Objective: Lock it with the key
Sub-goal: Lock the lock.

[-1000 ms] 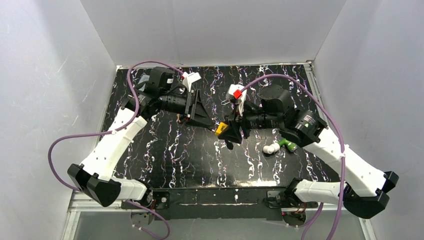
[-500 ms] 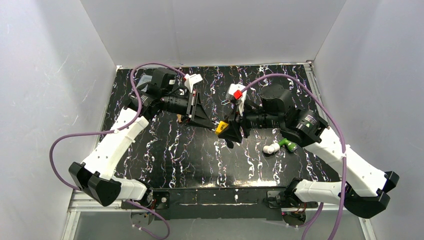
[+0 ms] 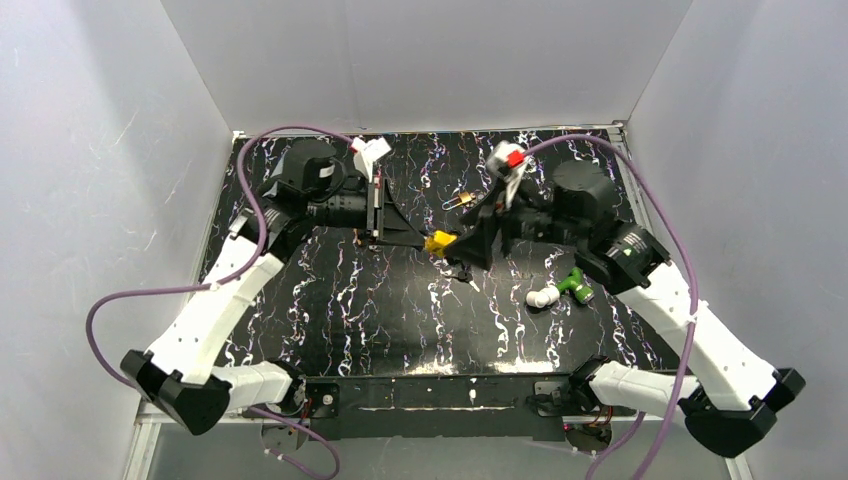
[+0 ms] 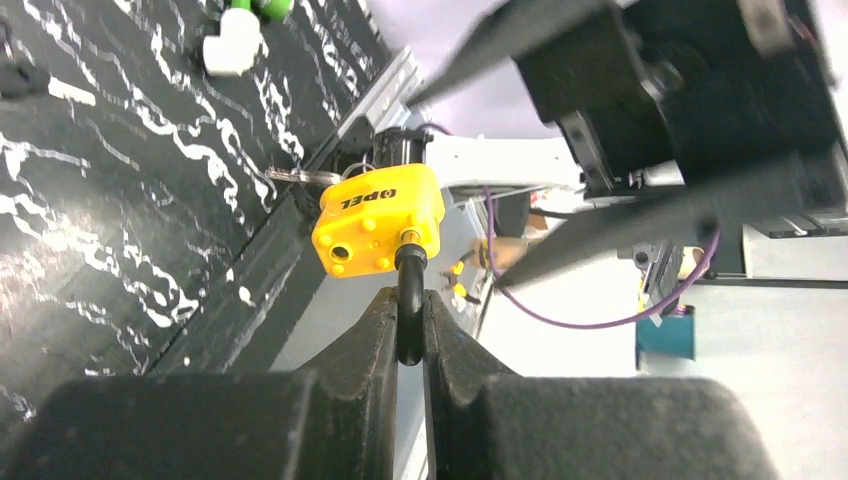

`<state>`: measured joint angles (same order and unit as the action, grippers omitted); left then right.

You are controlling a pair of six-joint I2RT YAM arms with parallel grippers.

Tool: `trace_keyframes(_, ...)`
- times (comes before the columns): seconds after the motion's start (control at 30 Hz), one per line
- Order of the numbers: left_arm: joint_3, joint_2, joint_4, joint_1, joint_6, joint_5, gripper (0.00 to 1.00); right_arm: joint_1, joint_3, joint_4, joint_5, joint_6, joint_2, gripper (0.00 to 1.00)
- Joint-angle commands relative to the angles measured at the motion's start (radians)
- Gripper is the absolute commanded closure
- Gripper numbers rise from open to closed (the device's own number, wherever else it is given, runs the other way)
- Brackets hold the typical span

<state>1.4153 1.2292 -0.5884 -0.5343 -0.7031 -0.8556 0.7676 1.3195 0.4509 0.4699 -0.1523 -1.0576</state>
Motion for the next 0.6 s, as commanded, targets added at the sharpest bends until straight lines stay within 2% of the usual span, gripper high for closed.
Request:
trace_keyframes(0.0, 0.004, -0.107, 0.238, -0.006, -0.100, 0.026, 1.00, -0.177, -0.086, -0.349, 0.270, -0.263, 0.063, 0.15)
trace_keyframes(0.13, 0.021, -0.117, 0.334, -0.006, -0.188, 0.065, 1.00, -0.263, -0.113, -0.615, 0.383, -0.440, 0.055, 0.14)
trace_keyframes(0.3, 0.038, -0.113, 0.422, -0.006, -0.300, 0.115, 1.00, -0.271, -0.065, -0.839, 0.446, -0.573, -0.006, 0.15)
trace_keyframes(0.57, 0.024, -0.105, 0.569, -0.006, -0.427, 0.136, 1.00, -0.272, -0.028, -0.878, 0.467, -0.602, -0.040, 0.16)
